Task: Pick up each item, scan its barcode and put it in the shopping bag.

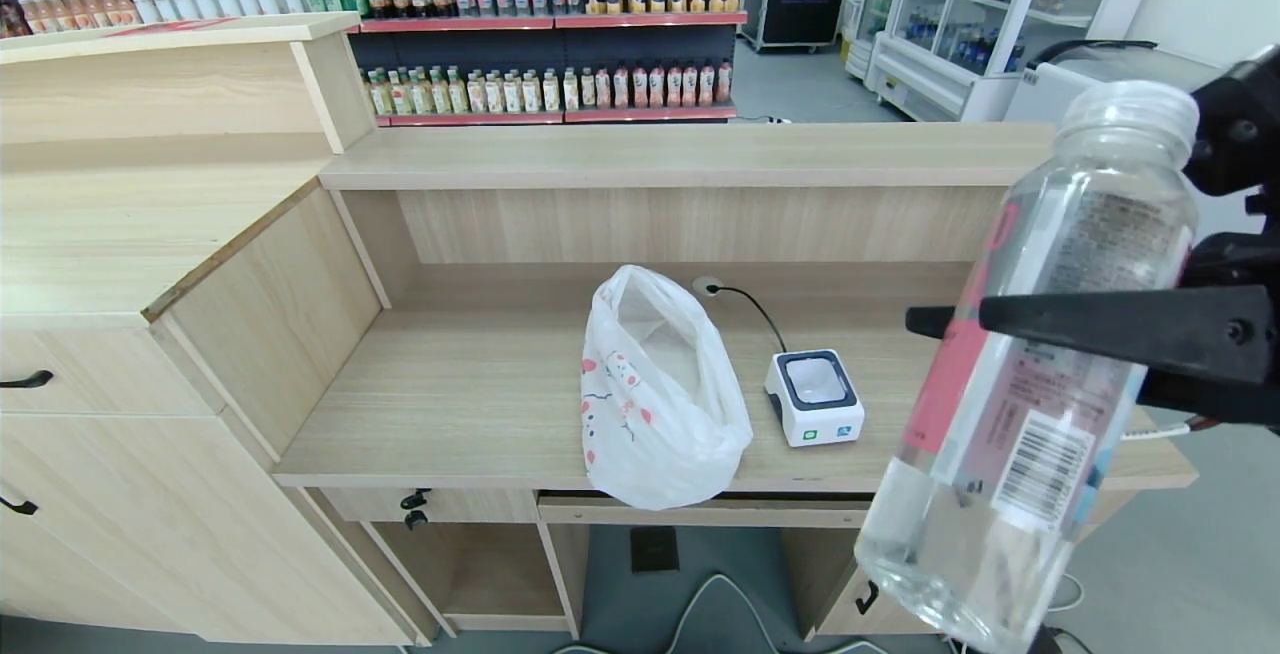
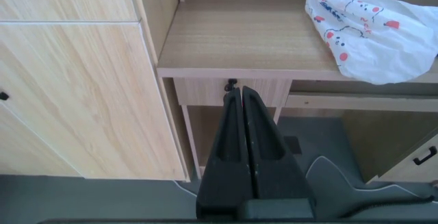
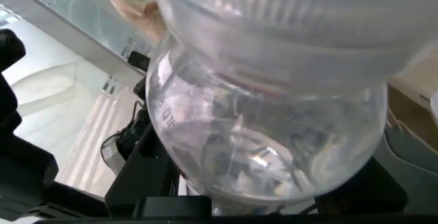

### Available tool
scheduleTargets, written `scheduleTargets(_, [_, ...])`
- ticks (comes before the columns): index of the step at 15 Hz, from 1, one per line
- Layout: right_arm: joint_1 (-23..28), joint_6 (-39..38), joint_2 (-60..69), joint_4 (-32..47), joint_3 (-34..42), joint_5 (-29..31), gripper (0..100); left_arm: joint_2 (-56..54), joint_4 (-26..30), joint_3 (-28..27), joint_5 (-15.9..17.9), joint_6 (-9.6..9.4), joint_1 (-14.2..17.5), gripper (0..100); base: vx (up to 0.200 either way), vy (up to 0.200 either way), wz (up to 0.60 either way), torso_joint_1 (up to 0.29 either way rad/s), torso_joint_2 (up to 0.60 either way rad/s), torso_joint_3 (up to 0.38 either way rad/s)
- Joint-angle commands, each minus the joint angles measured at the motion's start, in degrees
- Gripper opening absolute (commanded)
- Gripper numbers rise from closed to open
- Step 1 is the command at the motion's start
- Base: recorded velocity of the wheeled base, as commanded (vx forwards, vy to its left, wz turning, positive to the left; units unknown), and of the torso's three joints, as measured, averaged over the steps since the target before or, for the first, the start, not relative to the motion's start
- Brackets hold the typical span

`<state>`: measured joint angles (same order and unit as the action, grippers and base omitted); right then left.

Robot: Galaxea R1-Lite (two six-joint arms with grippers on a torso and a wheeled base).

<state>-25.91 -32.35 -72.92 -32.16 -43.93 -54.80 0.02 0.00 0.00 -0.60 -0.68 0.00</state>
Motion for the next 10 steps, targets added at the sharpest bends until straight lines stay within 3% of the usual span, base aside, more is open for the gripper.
scheduleTargets(1, [-1.96, 0.01, 2.08, -0.1, 1.48, 0.04, 0, -0.02, 0.0, 0.0, -0.02, -0.02, 0.0, 0, 0.0, 0.0, 0.0, 0.0, 0.0, 0.0])
scheduleTargets(4, [-4.94, 0.01, 3.58, 0.08, 1.75, 0.04, 0, -0.02, 0.0, 0.0, -0.02, -0.02, 0.0, 0, 0.0, 0.0, 0.0, 0.0, 0.0, 0.0])
scheduleTargets(10, [-6.09, 0.01, 5.25, 0.17, 3.51, 0.04, 0, -0.02, 0.0, 0.0, -0.02, -0.02, 0.0, 0, 0.0, 0.0, 0.0, 0.0, 0.0, 0.0])
